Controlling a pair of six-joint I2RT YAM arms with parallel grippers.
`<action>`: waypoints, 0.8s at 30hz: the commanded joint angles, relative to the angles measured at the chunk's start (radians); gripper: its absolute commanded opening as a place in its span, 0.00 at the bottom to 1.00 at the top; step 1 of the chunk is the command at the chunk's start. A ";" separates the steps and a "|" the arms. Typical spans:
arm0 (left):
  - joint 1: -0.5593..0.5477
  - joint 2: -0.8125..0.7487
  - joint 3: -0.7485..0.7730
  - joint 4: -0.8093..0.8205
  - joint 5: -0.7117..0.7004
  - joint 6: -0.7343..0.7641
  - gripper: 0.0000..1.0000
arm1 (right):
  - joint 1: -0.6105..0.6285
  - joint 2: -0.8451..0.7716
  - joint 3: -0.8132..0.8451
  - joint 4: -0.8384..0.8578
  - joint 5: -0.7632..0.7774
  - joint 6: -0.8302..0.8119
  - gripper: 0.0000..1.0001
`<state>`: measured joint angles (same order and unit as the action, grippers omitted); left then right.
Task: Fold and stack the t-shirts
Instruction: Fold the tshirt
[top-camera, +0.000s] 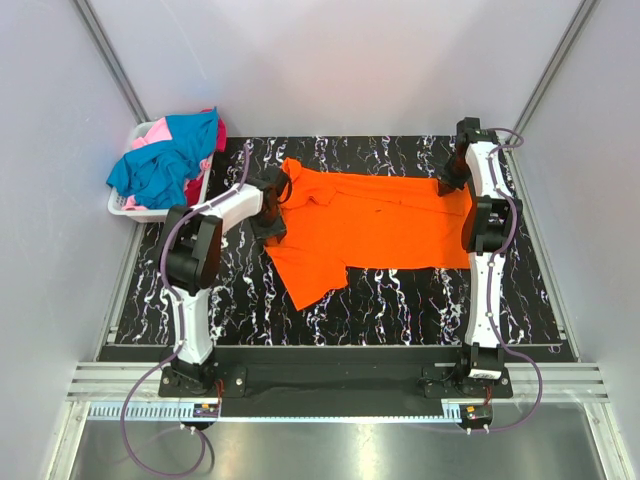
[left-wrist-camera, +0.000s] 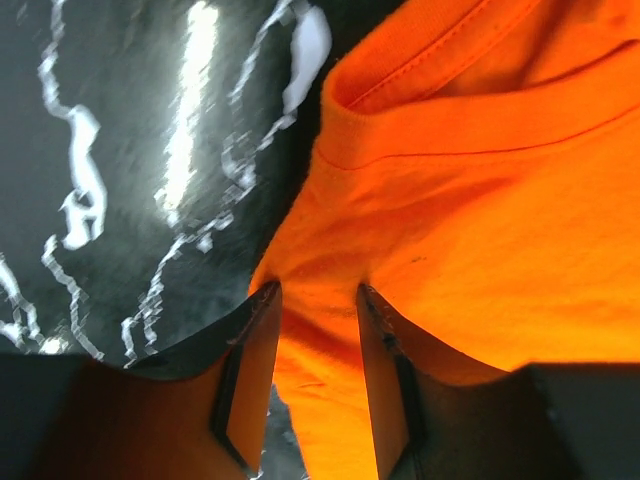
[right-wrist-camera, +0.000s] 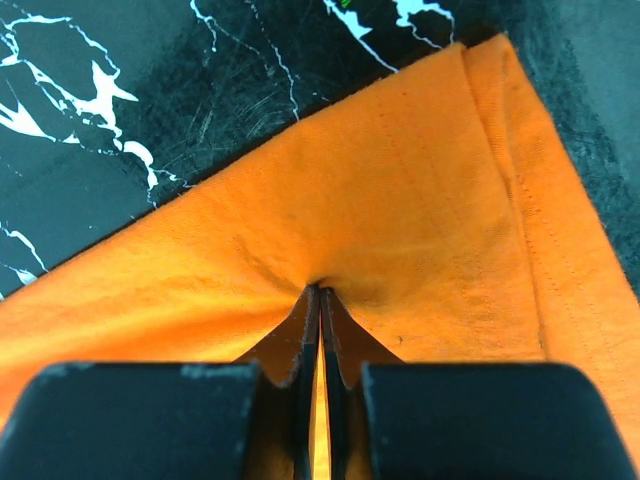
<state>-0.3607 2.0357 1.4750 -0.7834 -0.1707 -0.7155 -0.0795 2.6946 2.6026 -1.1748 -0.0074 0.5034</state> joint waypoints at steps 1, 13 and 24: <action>0.000 -0.058 -0.056 -0.068 -0.061 -0.018 0.42 | -0.016 0.051 0.020 -0.034 0.096 0.015 0.08; 0.003 -0.120 -0.148 -0.080 -0.081 -0.032 0.40 | -0.037 0.054 0.017 -0.056 0.142 0.017 0.07; 0.003 -0.155 -0.039 -0.036 -0.033 0.021 0.43 | -0.040 0.022 0.056 -0.051 0.081 -0.017 0.07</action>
<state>-0.3611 1.9457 1.3758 -0.8223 -0.1883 -0.7246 -0.0963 2.7083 2.6366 -1.2091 0.0120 0.5163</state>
